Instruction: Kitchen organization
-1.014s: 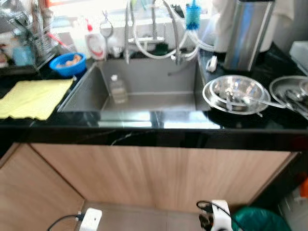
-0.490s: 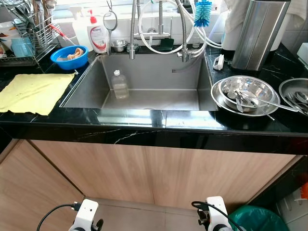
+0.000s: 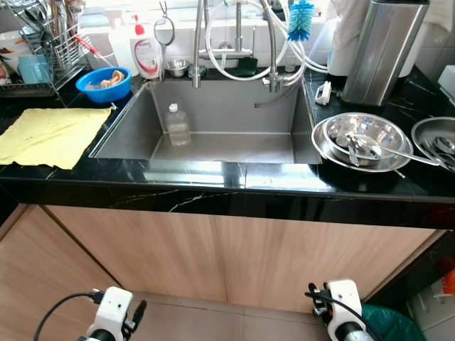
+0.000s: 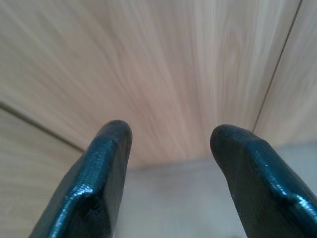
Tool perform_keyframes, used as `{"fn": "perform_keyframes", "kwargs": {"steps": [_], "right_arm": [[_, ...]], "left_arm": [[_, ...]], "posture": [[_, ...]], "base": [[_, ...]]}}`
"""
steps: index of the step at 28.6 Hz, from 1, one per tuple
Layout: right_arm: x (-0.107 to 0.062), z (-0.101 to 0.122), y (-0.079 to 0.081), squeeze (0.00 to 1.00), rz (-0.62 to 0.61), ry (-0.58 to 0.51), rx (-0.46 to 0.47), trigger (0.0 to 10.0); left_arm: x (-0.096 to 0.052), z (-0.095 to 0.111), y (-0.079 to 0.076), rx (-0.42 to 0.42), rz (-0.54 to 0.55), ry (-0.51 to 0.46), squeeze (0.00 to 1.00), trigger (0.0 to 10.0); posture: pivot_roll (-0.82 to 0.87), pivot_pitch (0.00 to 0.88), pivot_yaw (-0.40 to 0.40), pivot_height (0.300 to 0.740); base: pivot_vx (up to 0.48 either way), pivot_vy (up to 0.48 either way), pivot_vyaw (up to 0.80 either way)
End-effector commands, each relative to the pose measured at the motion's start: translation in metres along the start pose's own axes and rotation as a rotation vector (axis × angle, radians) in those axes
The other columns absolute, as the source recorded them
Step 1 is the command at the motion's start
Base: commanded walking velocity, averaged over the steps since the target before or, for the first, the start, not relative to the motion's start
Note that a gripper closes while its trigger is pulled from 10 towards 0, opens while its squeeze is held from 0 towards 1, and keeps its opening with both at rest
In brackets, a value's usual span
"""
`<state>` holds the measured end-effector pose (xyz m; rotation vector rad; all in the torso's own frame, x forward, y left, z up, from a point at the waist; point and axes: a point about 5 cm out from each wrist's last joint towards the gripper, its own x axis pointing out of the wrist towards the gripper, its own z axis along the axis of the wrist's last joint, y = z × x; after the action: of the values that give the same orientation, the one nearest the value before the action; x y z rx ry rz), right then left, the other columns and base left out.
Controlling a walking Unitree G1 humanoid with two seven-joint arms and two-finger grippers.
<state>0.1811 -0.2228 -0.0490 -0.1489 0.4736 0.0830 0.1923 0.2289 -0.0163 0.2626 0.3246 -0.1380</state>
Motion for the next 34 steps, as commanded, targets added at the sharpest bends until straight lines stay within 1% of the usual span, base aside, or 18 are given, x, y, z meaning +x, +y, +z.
{"fn": "perform_keyframes", "kwargs": {"steps": [1,2,4,5,6,9,10,13,15,16,18,20,21,23,24,27,30,34], "right_arm": [[0.003,0.015,-0.001,0.0,0.001,-0.089,-0.006,10.0],[0.001,0.022,-0.004,0.0,0.001,-0.129,-0.031,10.0],[-0.002,0.027,-0.006,0.0,0.007,-0.162,-0.073,10.0],[-0.005,0.033,-0.007,0.0,0.017,-0.194,-0.116,10.0],[-0.008,0.038,-0.009,0.0,0.017,-0.217,-0.126,10.0],[-0.023,0.054,-0.014,0.0,-0.015,-0.28,-0.126,10.0],[-0.023,0.054,-0.014,0.0,-0.015,-0.28,-0.126,10.0],[-0.034,0.078,-0.016,0.0,-0.068,-0.351,-0.145,10.0],[-0.037,0.085,-0.017,0.0,-0.087,-0.368,-0.156,10.0],[-0.037,0.091,-0.018,0.0,-0.107,-0.387,-0.154,10.0],[-0.04,0.113,-0.018,0.0,-0.153,-0.442,-0.157,10.0],[-0.04,0.124,-0.016,0.0,-0.166,-0.464,-0.169,10.0],[-0.038,0.135,-0.015,0.0,-0.173,-0.487,-0.169,10.0],[-0.037,0.142,-0.013,0.0,-0.175,-0.504,-0.16,10.0],[-0.036,0.151,-0.011,0.0,-0.181,-0.518,-0.172,10.0],[-0.037,0.159,-0.009,0.0,-0.193,-0.533,-0.173,10.0],[-0.04,0.17,-0.007,0.0,-0.248,-0.548,-0.163,10.0],[-0.038,0.172,-0.006,0.0,-0.293,-0.54,-0.136,10.0]], "left_arm": [[-0.002,0.008,0.003,-0.018,0.046,-0.043,0.0,10.0],[-0.005,0.019,0.003,-0.02,0.08,-0.098,0.0,10.0],[-0.008,0.029,0.002,-0.018,0.114,-0.145,0.0,10.0],[-0.011,0.034,0.0,-0.027,0.123,-0.163,0.0,10.0],[-0.014,0.038,-0.002,-0.032,0.131,-0.175,0.0,10.0],[-0.025,0.047,-0.005,-0.047,0.169,-0.203,0.0,10.0],[-0.025,0.047,-0.005,-0.047,0.169,-0.203,0.0,10.0],[-0.034,0.058,0.0,-0.04,0.233,-0.246,0.0,10.0],[-0.036,0.062,0.002,-0.04,0.252,-0.255,0.0,10.0],[-0.037,0.067,0.005,-0.041,0.27,-0.271,0.0,10.0],[-0.04,0.085,0.01,-0.038,0.321,-0.32,0.0,10.0],[-0.039,0.096,0.012,-0.031,0.332,-0.351,0.0,10.0],[-0.036,0.108,0.014,-0.025,0.334,-0.389,0.0,10.0],[-0.033,0.116,0.014,-0.023,0.331,-0.416,0.0,10.0],[-0.03,0.126,0.015,-0.033,0.336,-0.442,0.0,10.0],[-0.029,0.133,0.016,-0.04,0.337,-0.461,0.0,10.0],[-0.025,0.14,0.014,-0.04,0.315,-0.474,0.0,10.0],[-0.012,0.143,0.009,-0.033,0.274,-0.467,0.0,10.0]], "posture": [[-0.06,0.0,0.053,0.74],[-0.05,0.0,0.046,0.74],[-0.06,0.0,0.044,0.74],[-0.06,0.0,0.041,0.74],[-0.06,0.0,0.038,0.74],[-0.05,0.0,0.033,0.74],[-0.05,0.0,0.033,0.74],[-0.05,0.0,0.029,0.74],[-0.05,0.0,0.028,0.74],[-0.05,0.0,0.03,0.74],[-0.05,0.0,0.03,0.74],[-0.05,0.0,0.03,0.74],[-0.05,0.0,0.031,0.74],[-0.05,0.0,0.033,0.74],[-0.05,0.0,0.037,0.74],[-0.05,0.0,0.038,0.74],[-0.06,0.0,0.041,0.74],[-0.07,0.0,0.044,0.74]], "base": [[0.0,0.0,0.0],[0.0,0.0,0.0],[0.0,0.0,0.0],[0.0,0.0,0.0],[0.0,0.0,0.0],[0.0,0.0,0.0],[0.0,0.0,0.0],[0.0,0.0,0.0],[0.0,0.0,0.0],[0.0,0.0,0.0],[0.0,0.0,0.0],[0.0,0.0,0.0],[0.0,0.0,0.0],[0.0,0.0,0.0],[0.0,0.0,0.0],[0.0,0.0,0.0],[0.0,0.0,0.0],[0.0,0.0,0.0]]}}
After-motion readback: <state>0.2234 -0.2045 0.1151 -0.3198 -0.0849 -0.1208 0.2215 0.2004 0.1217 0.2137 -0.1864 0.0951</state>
